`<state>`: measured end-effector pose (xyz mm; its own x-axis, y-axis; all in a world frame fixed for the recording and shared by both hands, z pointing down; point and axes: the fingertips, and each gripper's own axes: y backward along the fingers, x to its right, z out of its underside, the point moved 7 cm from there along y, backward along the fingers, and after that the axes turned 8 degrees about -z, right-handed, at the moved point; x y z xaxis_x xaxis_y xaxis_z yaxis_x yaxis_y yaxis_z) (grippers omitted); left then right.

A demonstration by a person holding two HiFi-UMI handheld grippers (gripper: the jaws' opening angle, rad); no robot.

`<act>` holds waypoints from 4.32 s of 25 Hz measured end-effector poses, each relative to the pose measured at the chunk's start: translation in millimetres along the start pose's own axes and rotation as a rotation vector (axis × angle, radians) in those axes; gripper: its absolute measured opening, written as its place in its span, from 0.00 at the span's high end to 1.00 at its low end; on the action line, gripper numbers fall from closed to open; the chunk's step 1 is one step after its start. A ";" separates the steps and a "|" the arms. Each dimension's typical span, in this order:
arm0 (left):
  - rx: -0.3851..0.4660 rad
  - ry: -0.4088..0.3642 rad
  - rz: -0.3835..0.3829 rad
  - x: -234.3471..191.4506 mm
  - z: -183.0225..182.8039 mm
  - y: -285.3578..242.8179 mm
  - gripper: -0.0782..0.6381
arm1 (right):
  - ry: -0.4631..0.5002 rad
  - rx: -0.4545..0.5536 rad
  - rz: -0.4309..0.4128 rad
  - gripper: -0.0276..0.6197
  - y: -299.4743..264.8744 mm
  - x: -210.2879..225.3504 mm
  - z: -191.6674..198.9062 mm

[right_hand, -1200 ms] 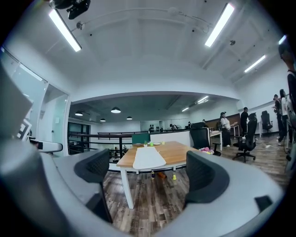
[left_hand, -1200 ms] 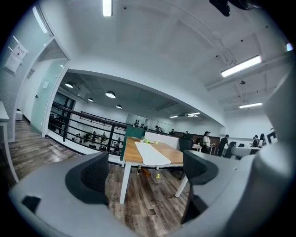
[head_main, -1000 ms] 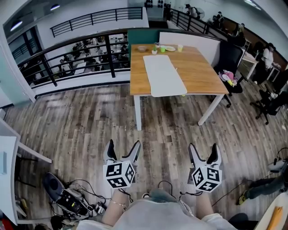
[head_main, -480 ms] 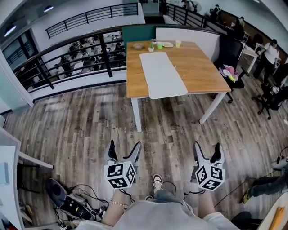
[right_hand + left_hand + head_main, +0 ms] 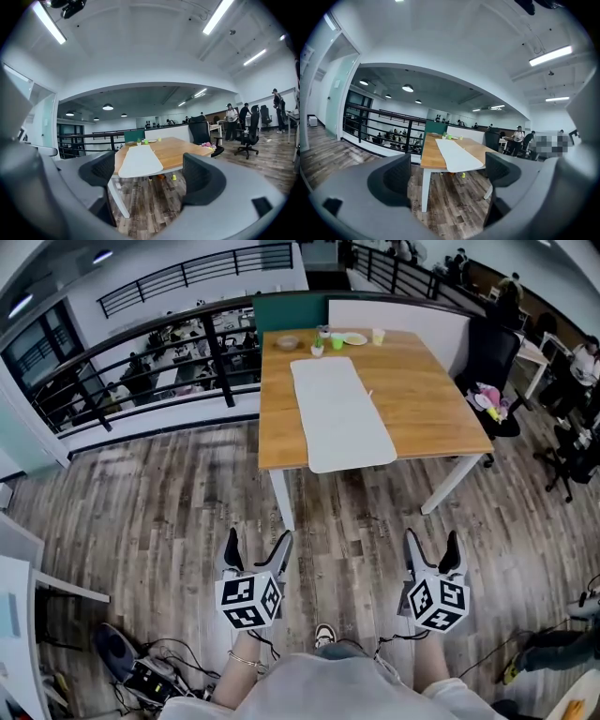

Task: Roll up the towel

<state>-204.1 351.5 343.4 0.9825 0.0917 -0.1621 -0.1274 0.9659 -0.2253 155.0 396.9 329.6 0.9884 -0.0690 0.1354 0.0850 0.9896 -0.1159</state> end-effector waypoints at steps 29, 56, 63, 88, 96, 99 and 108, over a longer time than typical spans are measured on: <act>-0.019 -0.002 0.040 -10.6 -51.8 -233.4 0.20 | -0.030 -0.009 0.039 0.31 -222.2 41.0 -22.4; -0.089 -0.007 0.199 -9.1 -99.2 -442.5 0.30 | -0.022 -0.044 0.088 0.38 -391.7 47.8 -54.5; -0.129 -0.023 0.161 6.0 -83.9 -438.2 0.30 | 0.029 -0.142 -0.028 0.39 -405.0 69.3 -47.0; -0.457 -0.722 0.415 54.8 57.7 -357.2 0.37 | 0.625 -0.656 -0.765 0.50 -389.6 120.6 65.6; -0.303 -1.098 0.434 62.1 93.1 -362.7 0.39 | 0.943 -0.728 -0.814 0.54 -396.2 125.0 99.8; -0.249 -1.180 0.437 66.6 102.4 -364.7 0.39 | 1.019 -0.725 -0.815 0.57 -400.3 128.9 110.4; -0.163 -1.311 0.473 78.2 129.8 -379.7 0.42 | 1.242 -0.689 -0.824 0.62 -412.0 141.4 142.2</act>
<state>-61.3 23.4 541.0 0.2415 0.6397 0.7297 -0.4028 0.7502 -0.5243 241.8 -2.6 536.4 0.1117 -0.9065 -0.4072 0.3088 0.4211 -0.8528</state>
